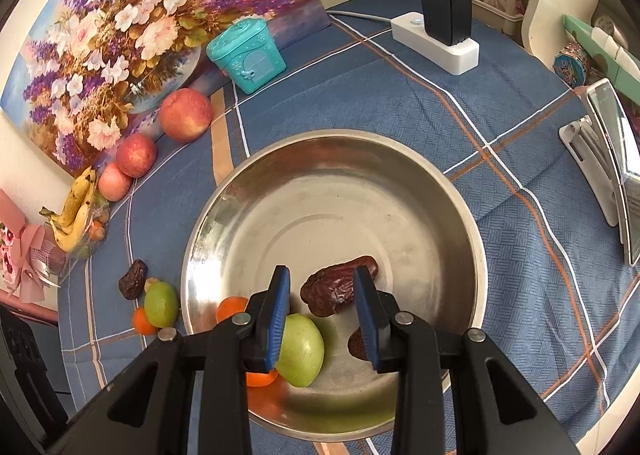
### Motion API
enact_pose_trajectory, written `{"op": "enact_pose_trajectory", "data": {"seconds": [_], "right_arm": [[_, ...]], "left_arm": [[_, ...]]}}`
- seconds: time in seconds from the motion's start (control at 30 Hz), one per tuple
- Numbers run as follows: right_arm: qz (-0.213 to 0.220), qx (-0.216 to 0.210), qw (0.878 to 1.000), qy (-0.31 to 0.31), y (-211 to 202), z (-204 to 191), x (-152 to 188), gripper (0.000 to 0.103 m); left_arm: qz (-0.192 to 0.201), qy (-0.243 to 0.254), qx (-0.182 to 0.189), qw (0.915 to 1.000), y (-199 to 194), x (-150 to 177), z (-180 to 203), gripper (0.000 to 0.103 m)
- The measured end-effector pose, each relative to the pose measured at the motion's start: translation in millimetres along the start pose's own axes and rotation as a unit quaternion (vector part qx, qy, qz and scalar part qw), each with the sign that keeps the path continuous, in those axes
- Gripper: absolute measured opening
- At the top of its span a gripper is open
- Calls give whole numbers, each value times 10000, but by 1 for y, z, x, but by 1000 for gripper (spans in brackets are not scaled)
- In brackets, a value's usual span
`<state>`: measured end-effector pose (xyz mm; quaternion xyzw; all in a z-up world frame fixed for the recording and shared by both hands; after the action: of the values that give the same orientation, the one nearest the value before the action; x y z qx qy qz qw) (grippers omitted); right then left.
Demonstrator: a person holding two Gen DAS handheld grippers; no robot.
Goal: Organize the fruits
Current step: 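Withdraw both tools from the plate toward the remaining fruit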
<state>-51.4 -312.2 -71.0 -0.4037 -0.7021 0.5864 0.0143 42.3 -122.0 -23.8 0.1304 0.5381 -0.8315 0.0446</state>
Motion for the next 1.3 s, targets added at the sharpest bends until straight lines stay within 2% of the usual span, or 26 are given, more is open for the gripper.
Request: {"op": "enact_pose_trajectory", "data": {"seconds": [0.1, 0.17, 0.2, 0.43, 0.6, 0.63, 0.7, 0.73, 0.77, 0.83, 0.93, 1.13, 1.23, 1.3], "right_arm": [[-30, 18, 9999, -169, 1, -7, 1, 34], [-57, 18, 9995, -321, 3, -14, 2, 34], [-66, 32, 9992, -402, 4, -18, 3, 34], [-95, 66, 9960, -889, 7, -42, 9, 34], [-78, 76, 9936, -1124, 9, -52, 11, 35], [-77, 93, 9933, -1151, 9, -53, 10, 37], [-88, 109, 9930, -1176, 10, -53, 11, 52], [-86, 127, 9927, -1193, 10, -54, 11, 65], [-80, 142, 9925, -1211, 10, -55, 11, 69], [-59, 206, 9918, -1262, 10, -56, 11, 69], [-37, 372, 9901, -1350, 12, -58, 12, 77], [-12, 402, 9893, -1405, 13, -57, 12, 77], [101, 514, 9877, -1476, 12, -60, 12, 100], [180, 460, 9877, -1486, 10, -61, 12, 100]], "left_arm": [[102, -166, -244, 9995, -3, -5, -13, 53], [189, -354, -454, 9982, -6, -9, -23, 64], [233, -500, -585, 9968, -7, -10, -31, 66], [384, -1020, -980, 9892, -12, -17, -66, 67], [553, -1148, -1144, 9852, -19, -19, -74, 75], [578, -1170, -1189, 9843, -20, -19, -76, 76], [588, -1172, -1243, 9835, -20, -19, -75, 80], [592, -1171, -1285, 9830, -19, -18, -76, 85], [595, -1168, -1326, 9825, -20, -18, -76, 92], [614, -1158, -1464, 9805, -21, -17, -78, 99], [656, -1161, -1564, 9787, -21, -18, -81, 100], [783, -1211, -1748, 9740, -25, -20, -87, 103], [869, -1244, -1964, 9687, -28, -21, -92, 103], [910, -1229, -2057, 9666, -30, -22, -94, 103]]}}
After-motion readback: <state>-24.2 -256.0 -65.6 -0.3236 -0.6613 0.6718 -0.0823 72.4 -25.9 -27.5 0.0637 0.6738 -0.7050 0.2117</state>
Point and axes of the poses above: each gripper's, at about its wrist camera, not at the fingertips, and y roughly the way its jaws point, z to its right, x to its underside, the point moved 1 cm from there along y, roughly the way its jaws point, and after that the axes turned 5 degrees about -y, right-handed, at the moved point
